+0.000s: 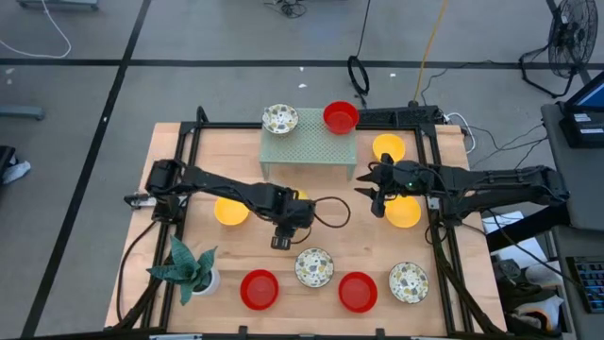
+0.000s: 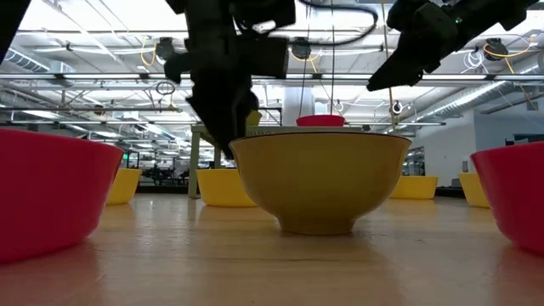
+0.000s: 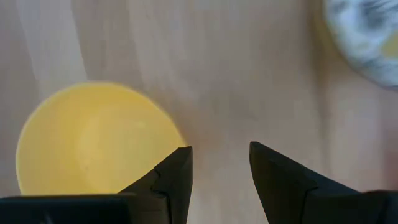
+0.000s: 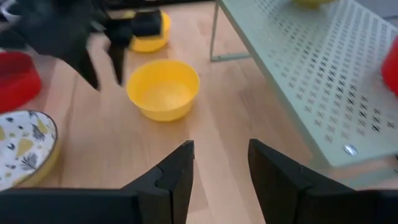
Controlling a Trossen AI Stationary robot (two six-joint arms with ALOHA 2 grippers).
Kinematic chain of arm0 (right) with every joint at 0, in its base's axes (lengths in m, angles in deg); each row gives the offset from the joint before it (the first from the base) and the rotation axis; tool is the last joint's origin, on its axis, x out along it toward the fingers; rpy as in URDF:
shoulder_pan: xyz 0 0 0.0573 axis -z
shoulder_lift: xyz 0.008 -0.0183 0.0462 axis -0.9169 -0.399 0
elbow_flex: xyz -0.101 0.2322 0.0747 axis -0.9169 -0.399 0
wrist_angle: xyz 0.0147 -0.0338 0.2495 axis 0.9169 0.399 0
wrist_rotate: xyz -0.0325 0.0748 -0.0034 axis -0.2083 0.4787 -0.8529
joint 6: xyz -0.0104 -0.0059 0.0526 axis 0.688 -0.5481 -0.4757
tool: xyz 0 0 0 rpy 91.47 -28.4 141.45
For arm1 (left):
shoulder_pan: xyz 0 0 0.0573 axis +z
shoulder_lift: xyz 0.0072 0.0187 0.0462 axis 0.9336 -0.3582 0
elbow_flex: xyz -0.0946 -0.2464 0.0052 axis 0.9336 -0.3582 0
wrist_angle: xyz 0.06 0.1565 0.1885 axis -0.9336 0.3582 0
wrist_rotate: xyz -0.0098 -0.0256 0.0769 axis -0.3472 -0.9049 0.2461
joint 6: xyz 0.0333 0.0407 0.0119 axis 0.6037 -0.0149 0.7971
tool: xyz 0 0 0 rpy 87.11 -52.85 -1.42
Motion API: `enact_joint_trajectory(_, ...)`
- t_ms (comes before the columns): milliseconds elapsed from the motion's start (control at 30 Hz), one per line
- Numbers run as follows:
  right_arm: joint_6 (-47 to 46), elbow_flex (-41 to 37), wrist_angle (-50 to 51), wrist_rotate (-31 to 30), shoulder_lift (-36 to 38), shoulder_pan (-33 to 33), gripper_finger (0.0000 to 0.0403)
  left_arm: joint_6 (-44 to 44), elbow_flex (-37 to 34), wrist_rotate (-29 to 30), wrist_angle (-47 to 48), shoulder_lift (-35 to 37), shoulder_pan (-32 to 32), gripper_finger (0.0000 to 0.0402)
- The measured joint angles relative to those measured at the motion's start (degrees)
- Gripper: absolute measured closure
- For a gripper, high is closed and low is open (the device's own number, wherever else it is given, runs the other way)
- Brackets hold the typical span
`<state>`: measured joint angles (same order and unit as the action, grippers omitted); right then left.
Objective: Pick & Place Mini bowls
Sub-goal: Put the yellow bowl on the shelf
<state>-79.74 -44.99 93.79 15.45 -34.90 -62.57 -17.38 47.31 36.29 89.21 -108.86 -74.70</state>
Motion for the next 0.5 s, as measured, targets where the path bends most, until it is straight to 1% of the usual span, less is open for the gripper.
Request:
enact_joint_trajectory(67, 0.01, -0.49, -1.83, -0.01, 0.07, -0.38, 0.0264, -0.02, 0.00, 1.46, 0.43, -1.55, 0.43, 0.0238)
enact_joint_trajectory(267, 0.00, -1.66, -4.73, 0.04, 0.05, -0.82, 0.0264, -1.26, 0.00, 1.75, 1.83, -5.59, 1.95, 0.0238)
enact_joint_trajectory(433, 0.01, -1.84, -5.14, -0.01, 0.02, -0.82, 0.0264, -2.76, 0.00, 1.92, 1.63, -5.98, 2.47, 0.0239)
enact_joint_trajectory(500, 0.00, -1.84, -5.14, -0.01, 0.02, -0.82, 0.0264, -2.22, 0.00, 1.92, 1.61, -5.65, 2.42, 0.0247)
